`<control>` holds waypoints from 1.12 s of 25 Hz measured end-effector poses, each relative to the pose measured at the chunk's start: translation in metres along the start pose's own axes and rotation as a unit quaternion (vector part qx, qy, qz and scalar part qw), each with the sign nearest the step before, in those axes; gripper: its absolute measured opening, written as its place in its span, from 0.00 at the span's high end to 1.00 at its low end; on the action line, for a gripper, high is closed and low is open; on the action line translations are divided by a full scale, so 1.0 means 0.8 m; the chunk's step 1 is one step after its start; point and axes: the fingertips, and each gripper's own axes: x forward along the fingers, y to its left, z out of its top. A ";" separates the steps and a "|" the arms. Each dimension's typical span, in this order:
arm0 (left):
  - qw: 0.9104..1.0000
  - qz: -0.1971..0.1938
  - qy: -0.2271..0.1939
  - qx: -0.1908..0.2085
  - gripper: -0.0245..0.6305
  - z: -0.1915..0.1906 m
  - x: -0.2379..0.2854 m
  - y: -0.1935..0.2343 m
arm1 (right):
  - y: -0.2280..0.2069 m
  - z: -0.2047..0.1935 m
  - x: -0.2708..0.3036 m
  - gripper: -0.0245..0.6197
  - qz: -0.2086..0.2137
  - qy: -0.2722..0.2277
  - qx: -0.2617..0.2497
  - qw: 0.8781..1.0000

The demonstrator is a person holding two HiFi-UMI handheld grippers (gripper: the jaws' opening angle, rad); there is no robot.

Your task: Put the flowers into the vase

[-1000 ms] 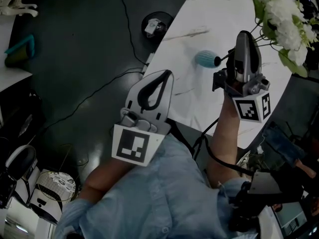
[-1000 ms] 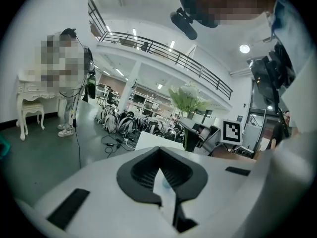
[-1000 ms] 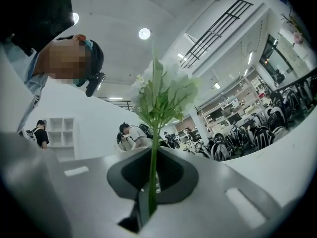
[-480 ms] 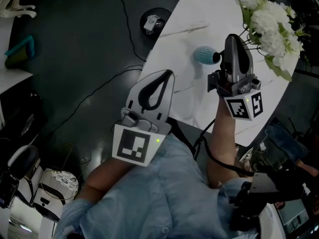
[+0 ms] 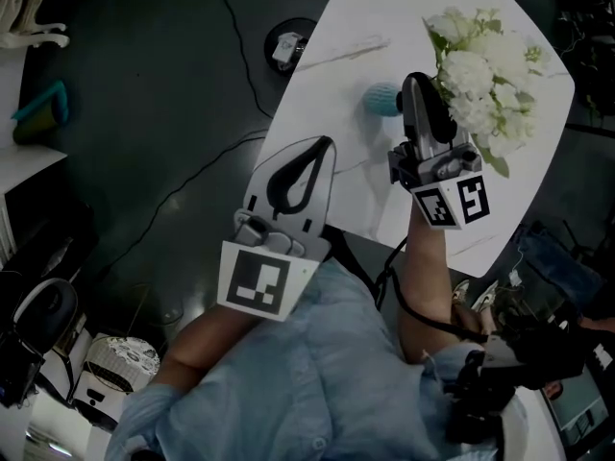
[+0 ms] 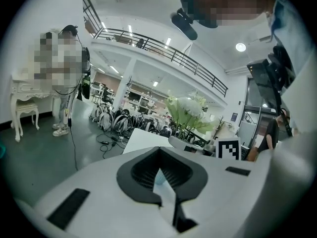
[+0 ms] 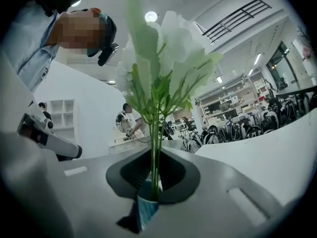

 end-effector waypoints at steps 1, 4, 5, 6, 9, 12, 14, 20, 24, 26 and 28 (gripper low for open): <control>1.000 0.000 -0.001 0.001 0.96 0.001 0.000 -0.002 | 0.000 0.000 -0.001 0.92 -0.001 0.002 -0.002 1.000; 1.000 -0.001 -0.005 0.004 0.96 0.003 -0.002 -0.007 | 0.003 -0.004 -0.002 0.89 0.004 0.018 -0.007 1.000; 1.000 -0.002 -0.006 0.006 0.96 0.003 -0.003 -0.009 | 0.003 -0.007 -0.002 0.88 0.005 0.024 -0.007 1.000; 1.000 -0.003 -0.007 0.008 0.96 0.004 -0.004 -0.011 | 0.003 -0.010 -0.004 0.86 0.004 0.030 -0.005 1.000; 1.000 -0.007 -0.010 0.014 0.96 0.004 -0.008 -0.016 | 0.003 -0.020 -0.007 0.76 -0.006 0.045 0.003 0.999; 1.000 -0.007 -0.013 0.018 0.96 0.005 -0.012 -0.015 | 0.003 -0.026 -0.009 0.68 -0.019 0.056 0.013 0.998; 1.000 -0.004 -0.015 0.020 0.96 0.007 -0.014 -0.015 | 0.001 -0.030 -0.013 0.65 -0.028 0.062 0.023 0.997; 0.999 -0.012 -0.023 0.037 0.96 0.012 -0.020 -0.036 | -0.011 -0.027 -0.043 0.63 -0.057 0.067 0.046 0.995; 0.998 -0.006 -0.035 0.048 0.96 0.015 -0.021 -0.046 | -0.013 -0.016 -0.073 0.63 -0.072 0.059 0.052 0.994; 0.998 -0.005 -0.039 0.057 0.96 0.017 -0.022 -0.052 | -0.014 -0.007 -0.091 0.63 -0.083 0.055 0.055 0.994; 0.997 -0.004 -0.046 0.061 0.96 0.022 -0.027 -0.059 | -0.009 0.002 -0.109 0.63 -0.092 0.055 0.057 0.993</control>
